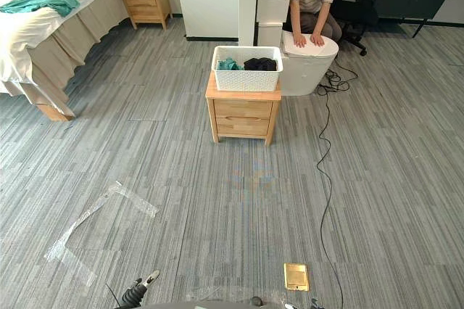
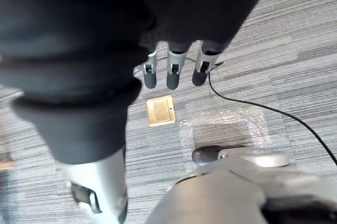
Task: Pick up the laundry basket with both hands and put the clothes into the washing machine.
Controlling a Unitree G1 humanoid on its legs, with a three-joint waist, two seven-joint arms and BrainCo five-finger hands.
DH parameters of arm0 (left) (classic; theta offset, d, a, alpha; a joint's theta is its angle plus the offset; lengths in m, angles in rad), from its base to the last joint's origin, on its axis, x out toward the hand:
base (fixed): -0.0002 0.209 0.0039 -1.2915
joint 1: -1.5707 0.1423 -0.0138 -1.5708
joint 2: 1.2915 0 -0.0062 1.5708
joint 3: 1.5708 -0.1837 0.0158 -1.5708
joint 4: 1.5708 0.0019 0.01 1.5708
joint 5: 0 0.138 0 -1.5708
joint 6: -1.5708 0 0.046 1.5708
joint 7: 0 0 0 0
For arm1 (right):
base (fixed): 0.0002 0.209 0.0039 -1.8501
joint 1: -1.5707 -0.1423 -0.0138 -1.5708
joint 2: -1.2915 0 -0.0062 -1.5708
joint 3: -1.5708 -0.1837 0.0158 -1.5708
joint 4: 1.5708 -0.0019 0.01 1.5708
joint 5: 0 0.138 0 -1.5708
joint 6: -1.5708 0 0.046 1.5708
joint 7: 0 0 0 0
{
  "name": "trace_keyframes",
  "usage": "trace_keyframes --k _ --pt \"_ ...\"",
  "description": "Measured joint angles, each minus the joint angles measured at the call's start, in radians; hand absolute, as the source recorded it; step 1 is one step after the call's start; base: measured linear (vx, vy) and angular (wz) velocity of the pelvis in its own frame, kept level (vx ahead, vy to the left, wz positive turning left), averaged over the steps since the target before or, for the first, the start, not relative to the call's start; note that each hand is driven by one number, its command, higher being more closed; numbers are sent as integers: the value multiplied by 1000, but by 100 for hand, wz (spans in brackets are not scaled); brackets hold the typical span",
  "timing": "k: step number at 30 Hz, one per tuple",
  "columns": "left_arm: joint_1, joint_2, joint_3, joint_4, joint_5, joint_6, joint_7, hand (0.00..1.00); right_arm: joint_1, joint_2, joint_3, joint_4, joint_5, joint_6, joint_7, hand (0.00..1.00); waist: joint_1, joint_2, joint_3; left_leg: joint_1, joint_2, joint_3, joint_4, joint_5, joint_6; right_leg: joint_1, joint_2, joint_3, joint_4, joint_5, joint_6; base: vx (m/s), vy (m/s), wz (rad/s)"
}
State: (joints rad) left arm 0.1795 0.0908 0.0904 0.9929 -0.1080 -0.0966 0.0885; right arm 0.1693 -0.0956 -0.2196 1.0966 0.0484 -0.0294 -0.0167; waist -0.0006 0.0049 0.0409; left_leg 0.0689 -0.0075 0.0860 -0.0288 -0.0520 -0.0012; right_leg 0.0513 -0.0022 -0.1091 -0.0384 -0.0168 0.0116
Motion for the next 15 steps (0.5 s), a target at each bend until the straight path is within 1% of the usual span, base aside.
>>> trace_keyframes --k 2,3,5,7,15 --pt "-7 -6 0 -1 -2 -2 0 0 -17 2 -7 5 0 0 1 0 -8 2 2 9 1 1 -5 0 -1 6 -1 -1 -1 -2 30 40 16 0" --pt "-7 -8 0 -1 -8 -2 0 0 -23 3 -14 6 0 -1 1 0 -12 4 4 14 2 1 -6 0 -1 11 -1 -2 -1 0 37 0 0 0" --pt "-9 -13 0 -1 -10 -2 -1 0 -25 9 -20 6 0 -5 1 0 -13 4 8 24 1 6 -6 -7 -11 19 -2 -1 -1 -1 38 -2 10 -2" --pt "-17 -34 -1 -1 -19 -2 -2 0 -27 11 -20 6 0 -5 1 0 -13 0 10 24 0 9 -6 -7 -11 20 -4 -1 -1 -1 38 -11 7 -3" --pt "-24 -39 -1 0 -37 -3 -3 0 -27 12 -20 6 0 -5 2 0 -13 1 14 29 2 21 -5 -7 -11 21 -3 -1 -1 0 36 -59 -16 -4"
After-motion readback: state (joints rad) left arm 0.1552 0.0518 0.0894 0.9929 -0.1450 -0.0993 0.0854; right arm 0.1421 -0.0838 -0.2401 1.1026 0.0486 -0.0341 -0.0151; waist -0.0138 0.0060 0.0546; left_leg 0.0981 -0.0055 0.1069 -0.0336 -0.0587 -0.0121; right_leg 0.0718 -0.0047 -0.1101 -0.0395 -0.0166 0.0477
